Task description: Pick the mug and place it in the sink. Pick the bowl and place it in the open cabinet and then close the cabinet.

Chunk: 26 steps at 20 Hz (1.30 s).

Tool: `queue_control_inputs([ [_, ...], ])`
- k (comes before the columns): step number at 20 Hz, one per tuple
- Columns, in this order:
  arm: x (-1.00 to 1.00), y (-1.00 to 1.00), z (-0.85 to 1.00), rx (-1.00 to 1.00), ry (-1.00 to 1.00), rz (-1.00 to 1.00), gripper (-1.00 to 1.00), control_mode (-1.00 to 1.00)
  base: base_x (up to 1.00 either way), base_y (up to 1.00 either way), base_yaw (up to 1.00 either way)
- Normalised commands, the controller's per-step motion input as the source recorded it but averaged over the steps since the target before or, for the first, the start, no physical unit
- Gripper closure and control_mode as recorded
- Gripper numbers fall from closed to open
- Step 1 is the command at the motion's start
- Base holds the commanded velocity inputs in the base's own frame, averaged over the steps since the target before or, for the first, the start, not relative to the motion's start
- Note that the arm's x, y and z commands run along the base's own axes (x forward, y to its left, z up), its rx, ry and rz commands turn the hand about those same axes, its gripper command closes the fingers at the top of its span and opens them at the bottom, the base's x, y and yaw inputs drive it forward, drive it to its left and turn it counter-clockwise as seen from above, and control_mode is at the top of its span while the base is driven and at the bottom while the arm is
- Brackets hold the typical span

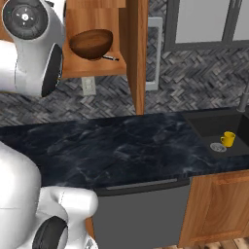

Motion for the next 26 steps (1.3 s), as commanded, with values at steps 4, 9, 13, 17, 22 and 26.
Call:
queue_control_inputs([
  [4,-1.00,-0.70,0.00,0.26,-0.42,0.00,-1.00,-1.00,0.00,0.00,0.00],
  [9,-1.00,-0.63,0.02,0.11,-0.37,0.02,-1.00,-1.00,0.00,0.00,0.00],
  [13,-1.00,-0.69,0.09,0.00,-0.22,0.07,-1.00,-1.00,0.00,0.00,0.00],
  [17,-0.97,-0.95,0.04,0.00,-0.03,0.15,-1.00,-1.00,0.00,0.00,0.00],
  [22,-0.13,-1.00,-0.15,0.11,0.00,0.24,-1.00,-1.00,0.00,0.00,0.00],
  [26,0.57,-0.51,-0.13,0.07,0.00,0.13,-1.00,-1.00,0.00,0.00,0.00],
])
